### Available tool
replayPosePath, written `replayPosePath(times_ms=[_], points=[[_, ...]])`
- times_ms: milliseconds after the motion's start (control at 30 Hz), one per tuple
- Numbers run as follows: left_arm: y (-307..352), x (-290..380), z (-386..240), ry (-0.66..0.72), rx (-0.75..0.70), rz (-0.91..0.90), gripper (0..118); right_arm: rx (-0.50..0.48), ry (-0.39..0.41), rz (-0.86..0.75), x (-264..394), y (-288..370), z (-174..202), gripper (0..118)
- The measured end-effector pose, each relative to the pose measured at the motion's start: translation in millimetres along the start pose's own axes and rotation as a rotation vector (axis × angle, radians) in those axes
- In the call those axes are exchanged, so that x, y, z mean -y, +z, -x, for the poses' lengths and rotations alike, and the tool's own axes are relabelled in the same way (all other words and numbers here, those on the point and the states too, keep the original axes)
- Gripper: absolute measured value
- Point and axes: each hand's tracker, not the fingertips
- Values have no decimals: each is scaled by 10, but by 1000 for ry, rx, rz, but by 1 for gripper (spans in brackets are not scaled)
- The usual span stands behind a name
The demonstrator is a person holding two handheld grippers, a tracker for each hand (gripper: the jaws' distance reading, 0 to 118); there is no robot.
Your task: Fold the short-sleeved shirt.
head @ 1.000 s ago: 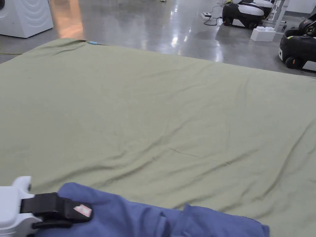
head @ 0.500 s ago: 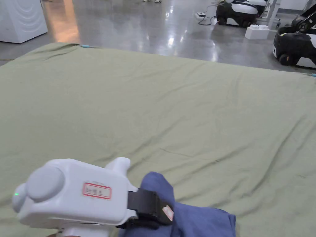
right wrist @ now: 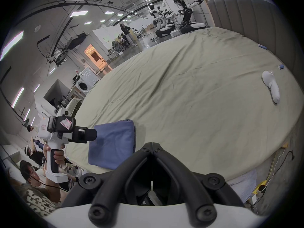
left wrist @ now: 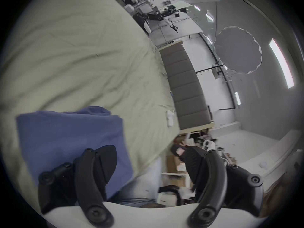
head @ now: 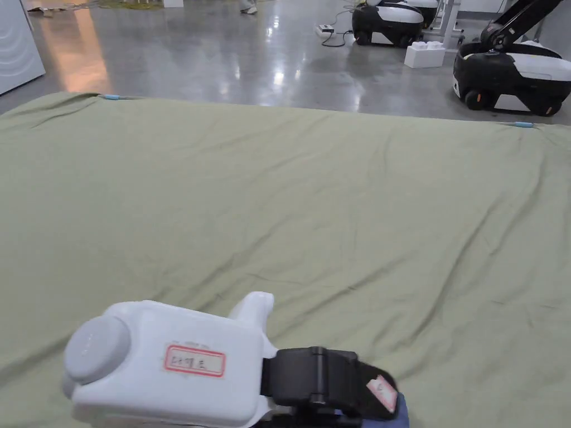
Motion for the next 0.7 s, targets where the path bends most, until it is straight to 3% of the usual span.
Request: replayPosePath(times_ms=[67, 133, 200, 333, 467, 533, 600, 700], points=[[21, 62, 135, -12, -158, 23, 6, -21, -1, 8, 12, -26, -3, 2], [-166, 181, 343, 100, -247, 84, 3, -32, 0, 17, 11, -65, 3, 2], [-444, 321, 548, 179, -139, 193, 3, -43, 2, 23, 10, -102, 15, 2], [-892, 456, 757, 134, -60, 159, 0, -64, 2, 39, -3, -192, 83, 2], [-555, 462, 515, 192, 26, 80, 0, -138, 22, 81, -69, -501, 271, 2], [-113, 536, 394, 168, 202, -50, 0, -227, 22, 119, -101, -789, 422, 2], [345, 610, 337, 119, 276, -182, 0, -359, 1, 174, -119, -1123, 587, 2], [994, 637, 472, 41, 136, -343, 0, -549, -98, 315, -84, -1689, 723, 2]])
